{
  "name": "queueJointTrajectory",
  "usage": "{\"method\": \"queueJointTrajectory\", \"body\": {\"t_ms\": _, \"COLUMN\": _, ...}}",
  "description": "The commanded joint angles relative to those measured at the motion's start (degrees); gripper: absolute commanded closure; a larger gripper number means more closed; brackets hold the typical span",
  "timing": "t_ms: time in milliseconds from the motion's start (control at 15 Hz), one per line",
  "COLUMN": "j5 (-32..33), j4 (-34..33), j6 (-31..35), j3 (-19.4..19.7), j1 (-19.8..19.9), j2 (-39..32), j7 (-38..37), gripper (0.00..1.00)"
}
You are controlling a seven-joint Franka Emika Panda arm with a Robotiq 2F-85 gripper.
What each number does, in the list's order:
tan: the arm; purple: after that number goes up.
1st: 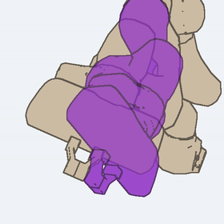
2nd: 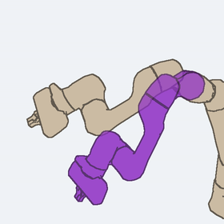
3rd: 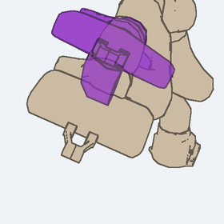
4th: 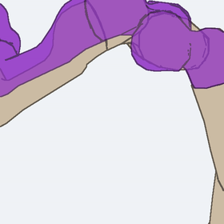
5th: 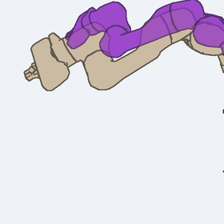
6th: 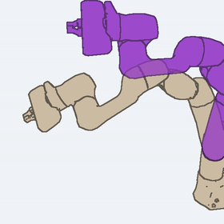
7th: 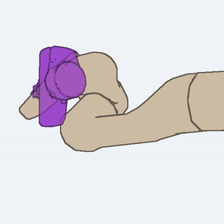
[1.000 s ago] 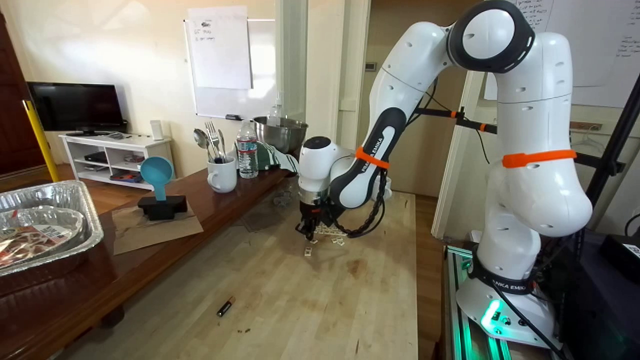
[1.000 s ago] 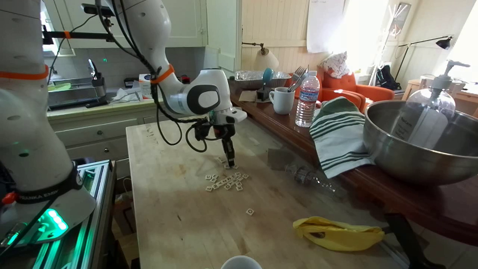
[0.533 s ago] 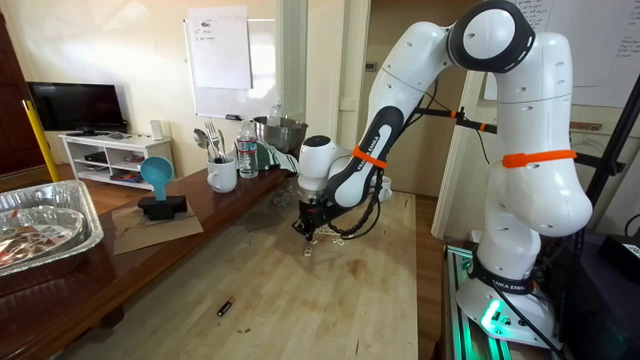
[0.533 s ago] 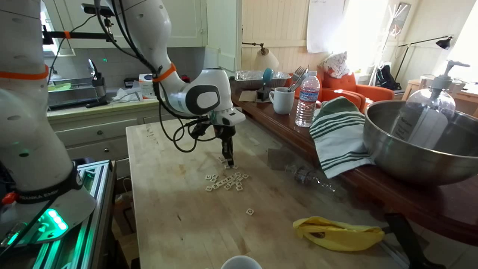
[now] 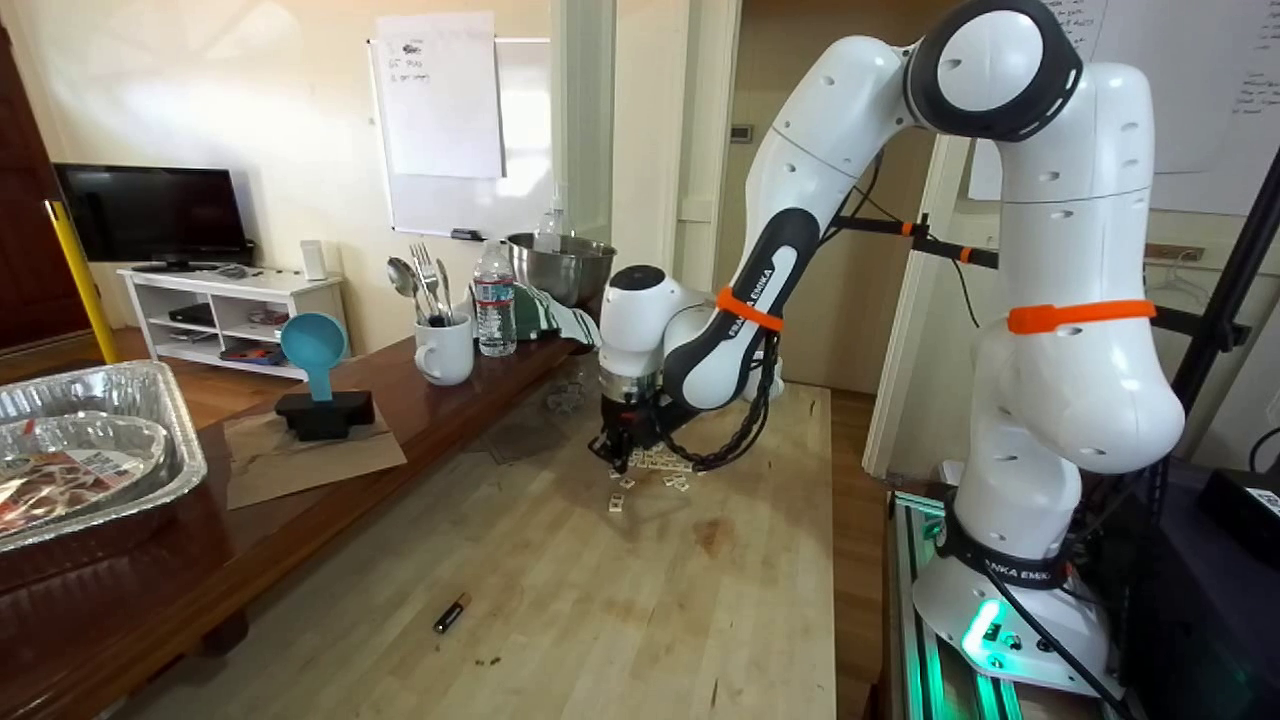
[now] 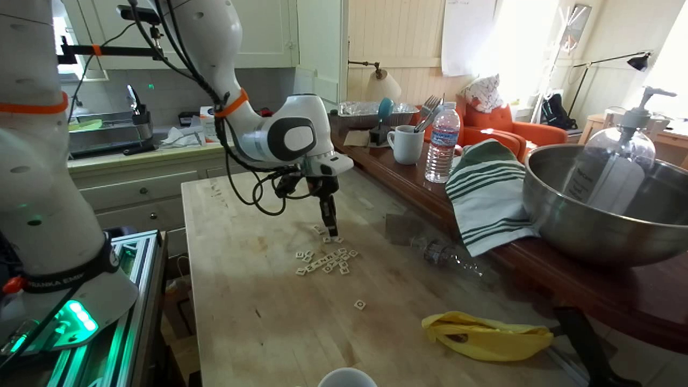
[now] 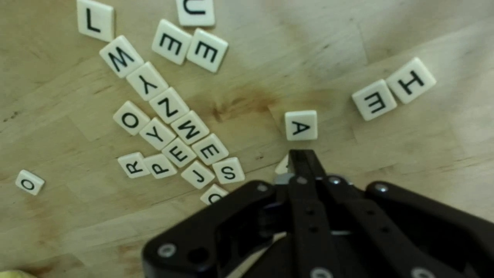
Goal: Align the small blocks on the table
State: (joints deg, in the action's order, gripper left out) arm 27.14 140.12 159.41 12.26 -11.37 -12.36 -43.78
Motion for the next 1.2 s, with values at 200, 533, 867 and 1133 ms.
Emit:
{"method": "queueJointTrajectory", "body": {"t_ms": 200, "j5": 8.6, "j4": 0.63, "j6": -1.08, "j3": -0.36, "j1": 0.32, "j2": 0.35, "j7": 1.65, "gripper": 1.0}}
{"method": "queueJointTrajectory", "body": {"t_ms": 533, "j5": 12.4, "j4": 0.71, "j6": -0.44, "j3": 0.5, "j1": -0.43, "j2": -0.3, "j7": 3.56, "gripper": 1.0}}
{"method": "queueJointTrajectory", "body": {"t_ms": 867, "j5": 14.75, "j4": 0.72, "j6": 2.25, "j3": 0.73, "j1": -0.17, "j2": -1.31, "j7": 2.1, "gripper": 1.0}}
{"method": "queueJointTrajectory", "body": {"t_ms": 1133, "j5": 12.46, "j4": 0.73, "j6": 3.07, "j3": 0.08, "j1": 0.26, "j2": -1.91, "j7": 2.21, "gripper": 1.0}}
